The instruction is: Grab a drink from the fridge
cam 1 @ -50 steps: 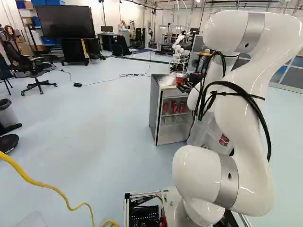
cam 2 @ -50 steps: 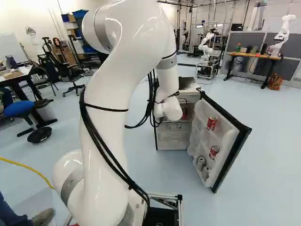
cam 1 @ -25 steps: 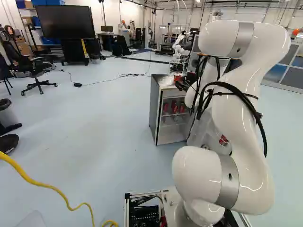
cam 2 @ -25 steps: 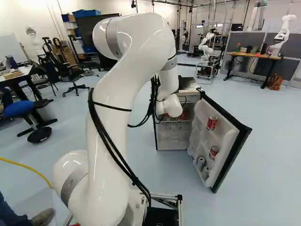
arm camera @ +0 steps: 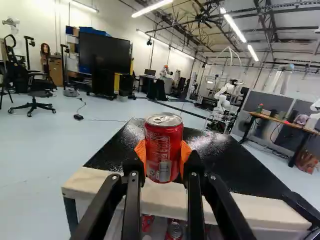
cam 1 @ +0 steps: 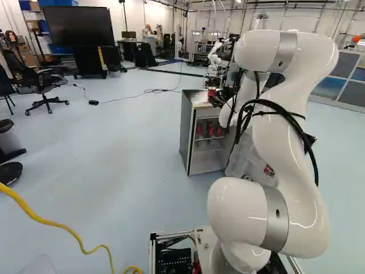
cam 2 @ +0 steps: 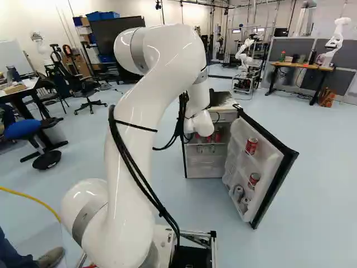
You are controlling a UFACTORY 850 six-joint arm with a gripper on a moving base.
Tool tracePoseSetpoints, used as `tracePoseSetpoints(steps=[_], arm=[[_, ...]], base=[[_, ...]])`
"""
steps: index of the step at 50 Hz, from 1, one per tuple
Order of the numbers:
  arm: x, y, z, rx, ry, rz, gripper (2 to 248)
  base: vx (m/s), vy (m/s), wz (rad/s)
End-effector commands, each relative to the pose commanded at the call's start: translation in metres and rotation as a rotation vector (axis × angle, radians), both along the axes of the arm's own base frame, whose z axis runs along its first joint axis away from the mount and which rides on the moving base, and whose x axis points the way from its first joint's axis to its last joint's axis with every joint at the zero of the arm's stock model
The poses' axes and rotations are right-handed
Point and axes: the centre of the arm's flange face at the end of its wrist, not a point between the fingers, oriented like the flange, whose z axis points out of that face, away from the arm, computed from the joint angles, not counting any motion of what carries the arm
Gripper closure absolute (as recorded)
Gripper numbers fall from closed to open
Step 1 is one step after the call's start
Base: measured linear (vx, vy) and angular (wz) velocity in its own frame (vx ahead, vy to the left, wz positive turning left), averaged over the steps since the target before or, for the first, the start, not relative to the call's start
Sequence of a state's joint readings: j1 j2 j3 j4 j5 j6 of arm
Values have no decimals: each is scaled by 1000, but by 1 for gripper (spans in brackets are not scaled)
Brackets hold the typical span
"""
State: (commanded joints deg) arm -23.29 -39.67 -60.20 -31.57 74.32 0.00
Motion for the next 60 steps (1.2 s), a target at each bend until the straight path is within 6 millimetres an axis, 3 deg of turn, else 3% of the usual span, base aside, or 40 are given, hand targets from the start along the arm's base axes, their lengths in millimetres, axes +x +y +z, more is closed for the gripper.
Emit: tracePoseSetpoints(steps=[24, 60], arm=[[16, 8, -1, 19, -17, -36, 162], [23, 21, -6, 36, 35, -75, 162]], base=[[0, 0, 0], [0, 0, 0]])
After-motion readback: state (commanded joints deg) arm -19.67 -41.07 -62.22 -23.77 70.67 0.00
